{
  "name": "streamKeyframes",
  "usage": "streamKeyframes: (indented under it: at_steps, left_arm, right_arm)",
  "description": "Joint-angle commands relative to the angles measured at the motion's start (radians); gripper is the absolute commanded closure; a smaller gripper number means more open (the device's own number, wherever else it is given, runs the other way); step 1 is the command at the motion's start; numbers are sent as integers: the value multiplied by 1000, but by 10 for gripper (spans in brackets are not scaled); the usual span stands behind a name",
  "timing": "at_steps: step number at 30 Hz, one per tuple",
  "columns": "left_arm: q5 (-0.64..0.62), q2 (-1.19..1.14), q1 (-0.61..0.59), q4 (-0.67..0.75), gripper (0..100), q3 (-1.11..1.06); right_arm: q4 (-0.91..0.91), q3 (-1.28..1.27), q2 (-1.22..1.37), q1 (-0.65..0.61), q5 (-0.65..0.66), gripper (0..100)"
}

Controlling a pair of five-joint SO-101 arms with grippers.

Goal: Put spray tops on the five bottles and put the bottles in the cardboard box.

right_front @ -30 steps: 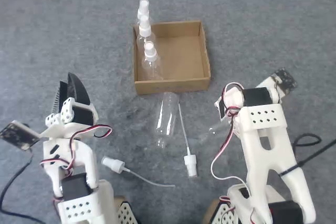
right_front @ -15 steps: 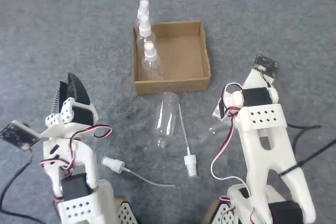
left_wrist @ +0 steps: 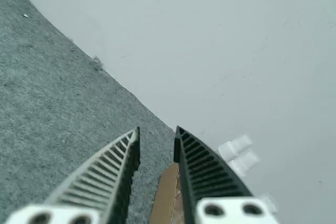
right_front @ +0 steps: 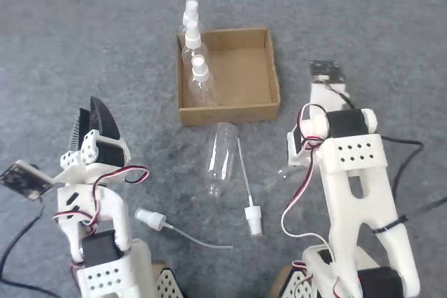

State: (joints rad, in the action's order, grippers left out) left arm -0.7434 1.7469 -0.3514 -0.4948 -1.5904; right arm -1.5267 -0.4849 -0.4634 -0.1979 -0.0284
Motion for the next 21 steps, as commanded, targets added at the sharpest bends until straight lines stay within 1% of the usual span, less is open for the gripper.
streamKeyframes:
  at_steps: [1,6,10,15,21]
  left_arm:
    - [-3,12,-5,35,899,8]
    - [-3,12,-5,35,899,8]
    - [-3,12,-5,35,899,8]
    - [-3,12,-5,35,899,8]
    - [-3,12,-5,35,899,8]
  right_arm:
    - [-13,63,-48,4,180,707]
    - [-15,60,-48,4,393,707]
    - [-15,58,-47,4,603,707]
    - [-15,57,-42,-44,738,705]
    - [-15,20,-38,-104,931,704]
